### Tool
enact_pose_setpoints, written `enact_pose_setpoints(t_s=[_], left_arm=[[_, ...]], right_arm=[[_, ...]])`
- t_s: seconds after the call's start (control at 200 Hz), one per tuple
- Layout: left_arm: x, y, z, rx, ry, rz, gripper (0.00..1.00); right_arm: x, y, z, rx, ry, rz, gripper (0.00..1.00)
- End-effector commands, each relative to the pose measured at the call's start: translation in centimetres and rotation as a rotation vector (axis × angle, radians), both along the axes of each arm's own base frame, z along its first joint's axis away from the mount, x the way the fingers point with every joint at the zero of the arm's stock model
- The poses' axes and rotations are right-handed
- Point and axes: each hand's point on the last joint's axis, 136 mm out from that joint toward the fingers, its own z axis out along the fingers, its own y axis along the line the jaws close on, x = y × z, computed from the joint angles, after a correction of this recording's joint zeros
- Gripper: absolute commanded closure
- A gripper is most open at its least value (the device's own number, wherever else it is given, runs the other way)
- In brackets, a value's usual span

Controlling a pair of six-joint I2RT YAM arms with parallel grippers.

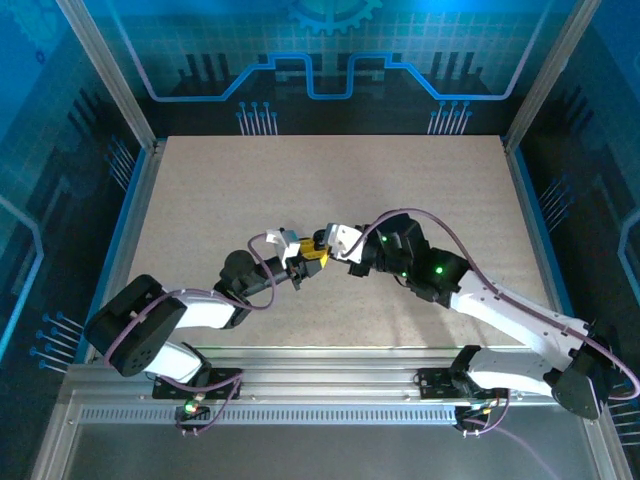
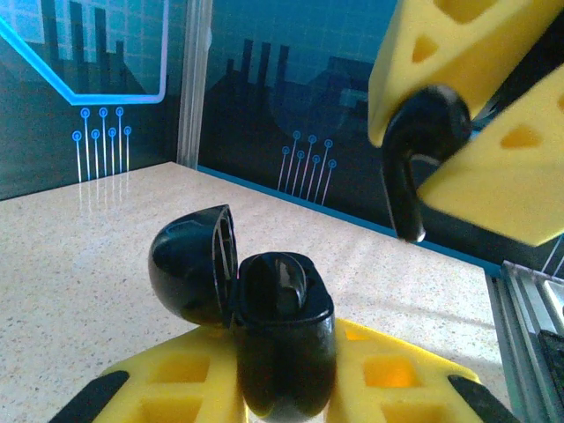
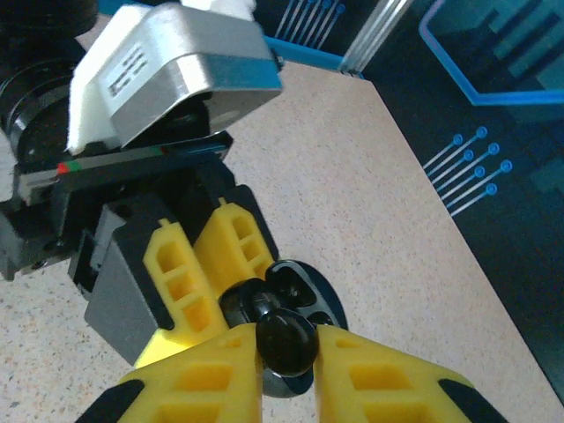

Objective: Insert the wireless bluetooth earbuds into the charging case

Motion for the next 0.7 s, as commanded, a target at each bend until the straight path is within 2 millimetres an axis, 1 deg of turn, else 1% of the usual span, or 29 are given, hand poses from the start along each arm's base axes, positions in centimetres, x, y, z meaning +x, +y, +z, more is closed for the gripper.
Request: enact_pose_setpoints(t_s=[0.0, 0.305, 0.53, 0.695], left_arm=[[-0.2, -0.1, 1.8, -0.006, -0.063, -0.022, 0.78], [-0.5, -0.1, 2.0, -0.005, -0.074, -0.029, 0.78], [-0.5, 0.0, 2.5, -0.013, -0.084, -0.028, 0.78], [-0.6, 0.1, 2.7, -0.015, -0.09, -0.026, 0.78]], right_arm=[[-0.5, 0.6, 1.0, 0.002, -0.076, 0.083, 0.8], [0.7, 0.6, 1.3, 0.016, -0.099, 0.08, 0.8], [1.3, 0.8, 0.6, 0.016, -0.083, 0.075, 0.81], [1.8, 0.5, 0.3, 0.018, -0.073, 0.06, 0.82]])
